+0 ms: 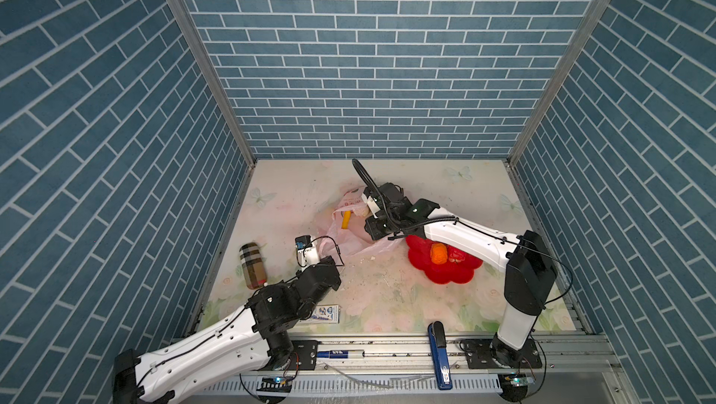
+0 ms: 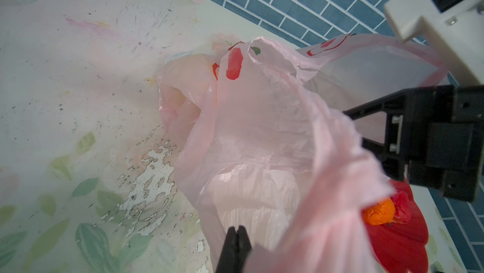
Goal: Take fruits out of the plastic bag
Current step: Pick up the fruit from the plastic bag.
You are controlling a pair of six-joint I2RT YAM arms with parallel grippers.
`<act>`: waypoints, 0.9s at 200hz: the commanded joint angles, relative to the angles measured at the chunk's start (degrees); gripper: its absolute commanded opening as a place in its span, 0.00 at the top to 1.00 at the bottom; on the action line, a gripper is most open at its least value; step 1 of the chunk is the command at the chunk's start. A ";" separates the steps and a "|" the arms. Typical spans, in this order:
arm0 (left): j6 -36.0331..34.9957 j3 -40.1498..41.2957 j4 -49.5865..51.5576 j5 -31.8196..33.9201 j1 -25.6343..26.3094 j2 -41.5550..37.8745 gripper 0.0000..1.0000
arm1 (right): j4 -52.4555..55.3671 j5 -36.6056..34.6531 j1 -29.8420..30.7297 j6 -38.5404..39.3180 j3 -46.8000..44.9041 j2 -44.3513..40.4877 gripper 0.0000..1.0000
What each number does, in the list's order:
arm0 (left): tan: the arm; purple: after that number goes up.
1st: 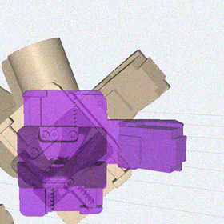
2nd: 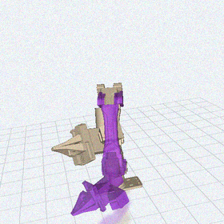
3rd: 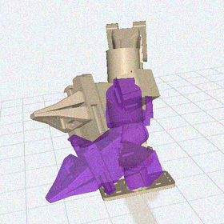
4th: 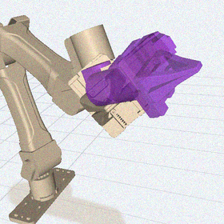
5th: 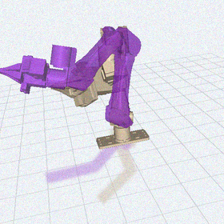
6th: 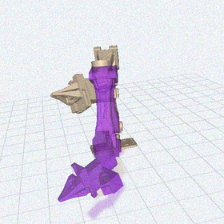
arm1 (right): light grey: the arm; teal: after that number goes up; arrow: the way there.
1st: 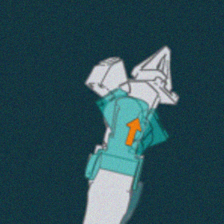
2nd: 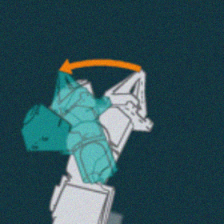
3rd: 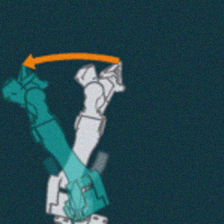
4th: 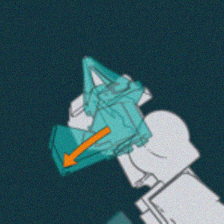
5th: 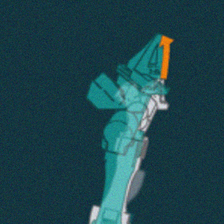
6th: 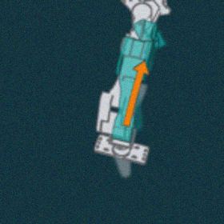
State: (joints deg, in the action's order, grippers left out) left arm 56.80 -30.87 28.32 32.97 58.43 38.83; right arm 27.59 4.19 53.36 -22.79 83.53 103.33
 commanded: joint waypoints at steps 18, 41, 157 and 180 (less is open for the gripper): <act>0.63 -0.80 3.07 -0.19 0.28 0.98 1.00 | -1.50 4.05 1.13 -4.47 -8.26 0.33 0.71; 0.60 -0.79 2.73 -0.34 0.22 1.28 1.00 | -1.27 4.81 1.49 -5.29 -11.05 0.09 0.72; 0.95 -0.11 1.92 -2.26 0.35 1.25 1.00 | -6.24 -10.46 -0.81 -5.43 -4.86 2.55 0.63; 0.95 0.45 1.29 -2.87 0.39 0.87 1.00 | -7.46 -11.77 -2.50 -5.21 -1.36 5.91 0.62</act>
State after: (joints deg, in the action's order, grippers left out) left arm 57.65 -30.87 29.63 30.57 58.43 40.23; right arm 22.98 -3.14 52.49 -27.20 77.49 106.00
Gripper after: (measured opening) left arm 0.046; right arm 0.372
